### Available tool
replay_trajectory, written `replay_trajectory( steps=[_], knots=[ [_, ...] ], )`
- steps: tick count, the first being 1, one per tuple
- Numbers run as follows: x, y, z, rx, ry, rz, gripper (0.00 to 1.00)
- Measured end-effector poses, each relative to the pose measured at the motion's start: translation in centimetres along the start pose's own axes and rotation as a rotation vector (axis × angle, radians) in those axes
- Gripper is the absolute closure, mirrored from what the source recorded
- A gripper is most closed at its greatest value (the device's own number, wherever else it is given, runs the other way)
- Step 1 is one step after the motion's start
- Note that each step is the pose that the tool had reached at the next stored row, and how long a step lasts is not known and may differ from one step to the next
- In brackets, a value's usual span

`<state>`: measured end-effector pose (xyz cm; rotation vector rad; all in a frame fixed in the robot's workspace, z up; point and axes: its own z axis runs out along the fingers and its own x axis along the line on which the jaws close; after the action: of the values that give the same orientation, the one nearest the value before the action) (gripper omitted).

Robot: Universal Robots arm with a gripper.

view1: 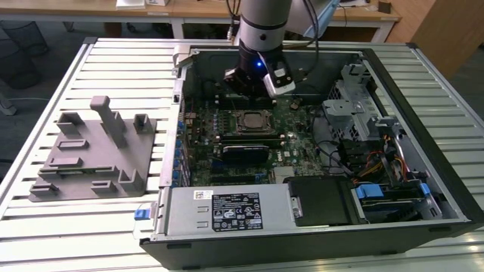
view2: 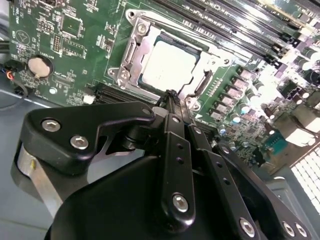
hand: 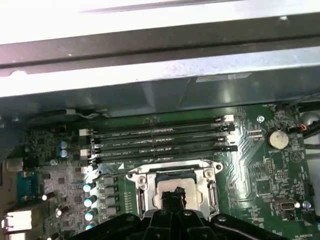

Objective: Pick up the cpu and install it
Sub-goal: 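Install the first cpu locking lever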

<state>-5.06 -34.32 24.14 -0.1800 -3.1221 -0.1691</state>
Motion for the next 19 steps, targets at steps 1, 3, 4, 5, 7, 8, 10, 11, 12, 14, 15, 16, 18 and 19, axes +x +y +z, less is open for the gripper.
replay_trajectory(
  steps=[1, 3, 4, 5, 7, 8, 10, 11, 12, 14, 15, 16, 18, 19],
  knots=[
    [0.16, -0.02, 0.0, -0.0001, 0.0003, -0.003, 0.89],
    [0.58, -0.07, -0.01, 0.0003, 0.0008, -0.006, 0.89],
    [0.83, -0.1, -0.01, 0.0003, 0.0009, -0.007, 0.89],
    [1.1, -0.13, -0.01, 0.0003, 0.0009, -0.008, 0.89],
    [1.58, -0.19, 0.0, 0.0004, 0.0012, -0.01, 0.89],
    [1.72, -0.2, 0.0, 0.0003, 0.0015, -0.014, 0.89],
    [1.77, -0.2, 0.0, 0.0008, 0.0042, -0.038, 0.89],
    [1.77, -0.21, -0.01, 0.0013, 0.0062, -0.056, 0.89],
    [1.78, -0.21, 0.0, 0.0015, 0.0078, -0.071, 0.89],
    [2.04, -0.25, 0.01, 0.0014, 0.0085, -0.081, 0.89],
    [2.35, -0.28, 0.01, 0.0012, 0.008, -0.081, 0.89],
    [2.73, -0.32, 0.01, 0.0011, 0.0072, -0.081, 0.89],
    [3.88, -0.46, 0.02, 0.0004, 0.0047, -0.081, 0.89],
    [4.21, -0.49, 0.01, 0.0004, 0.0041, -0.081, 0.89]
  ],
)
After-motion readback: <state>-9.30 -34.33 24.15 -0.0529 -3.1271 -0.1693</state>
